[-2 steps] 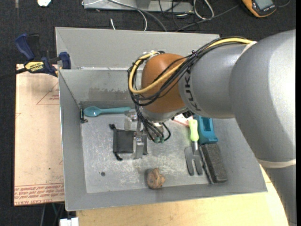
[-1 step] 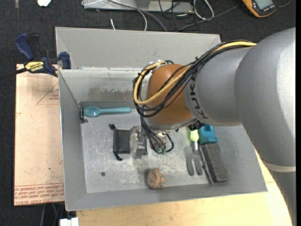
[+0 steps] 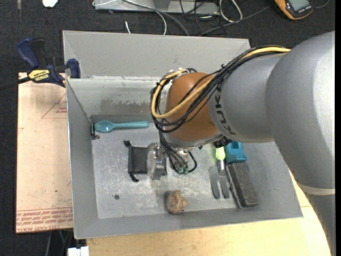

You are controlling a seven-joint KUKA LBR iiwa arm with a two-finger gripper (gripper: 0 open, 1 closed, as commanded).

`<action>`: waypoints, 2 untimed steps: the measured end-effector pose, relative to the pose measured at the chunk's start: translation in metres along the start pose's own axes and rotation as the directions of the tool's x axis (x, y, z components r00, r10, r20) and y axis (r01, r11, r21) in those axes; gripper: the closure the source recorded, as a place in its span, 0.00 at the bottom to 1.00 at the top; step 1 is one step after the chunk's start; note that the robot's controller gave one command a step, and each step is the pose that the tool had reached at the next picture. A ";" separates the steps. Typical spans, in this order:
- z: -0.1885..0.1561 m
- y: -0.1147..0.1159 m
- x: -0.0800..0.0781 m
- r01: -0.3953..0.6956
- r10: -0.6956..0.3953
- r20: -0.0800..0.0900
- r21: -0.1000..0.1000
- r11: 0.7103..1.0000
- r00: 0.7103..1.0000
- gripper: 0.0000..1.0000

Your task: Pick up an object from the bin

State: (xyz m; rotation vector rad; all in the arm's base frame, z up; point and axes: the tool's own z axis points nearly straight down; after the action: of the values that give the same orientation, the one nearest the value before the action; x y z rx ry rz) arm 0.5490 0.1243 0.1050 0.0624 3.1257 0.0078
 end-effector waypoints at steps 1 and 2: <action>0.030 0.043 -0.034 0.059 -0.059 0.003 -0.002 0.998 0.998 0.00; 0.030 0.043 -0.034 0.058 -0.058 0.002 -0.002 0.998 0.998 0.00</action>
Offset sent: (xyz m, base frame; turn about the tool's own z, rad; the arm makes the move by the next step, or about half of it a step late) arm 0.0000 0.0000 0.0000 0.0000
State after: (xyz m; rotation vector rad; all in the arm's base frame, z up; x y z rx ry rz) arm 0.5849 0.1664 0.0760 -0.0282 3.1239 0.0100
